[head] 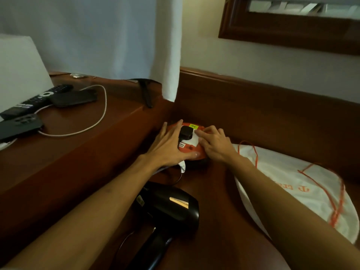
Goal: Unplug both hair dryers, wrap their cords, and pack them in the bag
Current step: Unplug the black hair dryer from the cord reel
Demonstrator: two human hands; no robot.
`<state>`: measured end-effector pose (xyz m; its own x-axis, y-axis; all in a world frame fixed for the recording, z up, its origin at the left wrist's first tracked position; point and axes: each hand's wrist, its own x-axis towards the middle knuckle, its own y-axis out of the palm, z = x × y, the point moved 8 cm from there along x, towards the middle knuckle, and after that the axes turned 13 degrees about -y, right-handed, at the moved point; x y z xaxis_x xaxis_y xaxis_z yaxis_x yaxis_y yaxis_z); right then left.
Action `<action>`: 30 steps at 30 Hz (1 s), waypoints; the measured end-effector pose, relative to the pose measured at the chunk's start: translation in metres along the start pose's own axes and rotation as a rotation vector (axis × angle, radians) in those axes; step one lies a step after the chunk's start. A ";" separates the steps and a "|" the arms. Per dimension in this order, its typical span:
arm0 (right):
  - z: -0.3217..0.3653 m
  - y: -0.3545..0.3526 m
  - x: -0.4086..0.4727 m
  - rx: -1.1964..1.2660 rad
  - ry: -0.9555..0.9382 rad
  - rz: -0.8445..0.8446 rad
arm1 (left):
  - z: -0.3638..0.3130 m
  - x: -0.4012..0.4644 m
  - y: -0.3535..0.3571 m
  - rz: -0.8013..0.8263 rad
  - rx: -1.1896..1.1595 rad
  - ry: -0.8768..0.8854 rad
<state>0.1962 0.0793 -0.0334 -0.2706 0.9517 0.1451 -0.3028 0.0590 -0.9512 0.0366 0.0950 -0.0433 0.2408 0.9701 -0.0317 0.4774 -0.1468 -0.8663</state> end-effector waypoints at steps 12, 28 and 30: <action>0.051 -0.018 0.034 0.014 -0.129 0.235 | 0.012 -0.009 0.003 0.026 -0.116 -0.110; 0.030 -0.042 0.039 0.273 -0.114 0.054 | 0.017 -0.007 0.006 0.036 -0.142 -0.166; 0.025 -0.041 0.025 0.334 -0.085 0.002 | 0.016 -0.008 0.005 0.051 -0.096 -0.170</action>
<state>0.1795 0.0933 0.0164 -0.3421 0.9224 0.1790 -0.5806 -0.0577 -0.8121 0.0234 0.0892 -0.0559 0.1250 0.9783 -0.1651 0.5488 -0.2068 -0.8100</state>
